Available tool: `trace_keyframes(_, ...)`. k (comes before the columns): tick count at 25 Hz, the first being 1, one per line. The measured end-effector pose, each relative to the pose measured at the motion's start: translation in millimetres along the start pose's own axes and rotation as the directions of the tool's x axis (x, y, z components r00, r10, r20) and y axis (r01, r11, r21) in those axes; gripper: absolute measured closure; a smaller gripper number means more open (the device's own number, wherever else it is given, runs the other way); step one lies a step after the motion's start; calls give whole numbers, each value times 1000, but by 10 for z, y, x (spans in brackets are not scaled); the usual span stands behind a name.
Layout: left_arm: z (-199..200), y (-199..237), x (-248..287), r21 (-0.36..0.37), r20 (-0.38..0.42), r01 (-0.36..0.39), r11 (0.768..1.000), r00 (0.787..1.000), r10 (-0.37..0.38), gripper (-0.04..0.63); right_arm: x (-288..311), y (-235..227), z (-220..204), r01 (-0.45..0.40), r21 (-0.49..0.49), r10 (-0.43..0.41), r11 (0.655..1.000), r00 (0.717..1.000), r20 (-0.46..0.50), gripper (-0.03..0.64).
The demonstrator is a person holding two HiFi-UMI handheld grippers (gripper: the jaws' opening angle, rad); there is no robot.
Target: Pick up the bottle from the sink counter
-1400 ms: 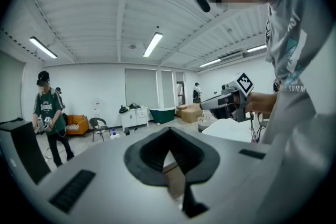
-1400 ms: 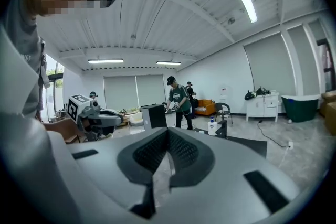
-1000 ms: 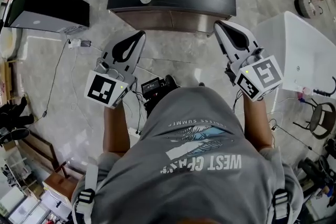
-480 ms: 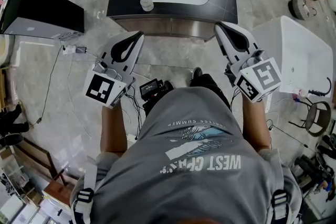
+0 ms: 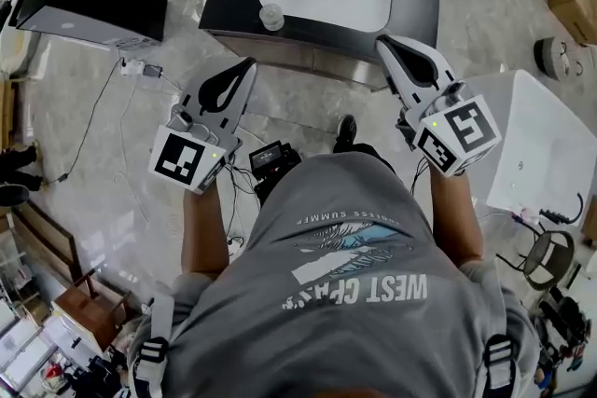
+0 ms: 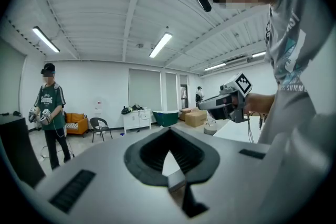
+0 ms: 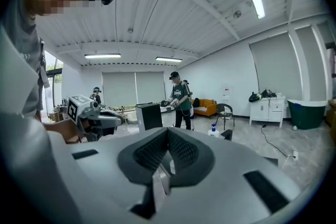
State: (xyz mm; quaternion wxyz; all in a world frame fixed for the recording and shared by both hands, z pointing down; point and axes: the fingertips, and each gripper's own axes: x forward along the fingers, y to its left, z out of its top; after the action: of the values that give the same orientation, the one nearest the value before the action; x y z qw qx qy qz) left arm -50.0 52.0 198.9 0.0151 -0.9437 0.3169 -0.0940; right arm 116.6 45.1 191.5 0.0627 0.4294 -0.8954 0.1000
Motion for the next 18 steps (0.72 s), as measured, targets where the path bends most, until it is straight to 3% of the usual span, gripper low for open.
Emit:
trace_keyframes(13, -55, -114, 528, -20, -44, -155, 988, 987, 154, 592, 227, -658, -118, -175, -1, 175, 985, 985, -14, 614)
trace_keyframes(18, -222, -44, 615, -43, -89, -157, 987, 984, 153, 592, 353, -778, -214, -184, 22, 185, 983, 982, -28, 615)
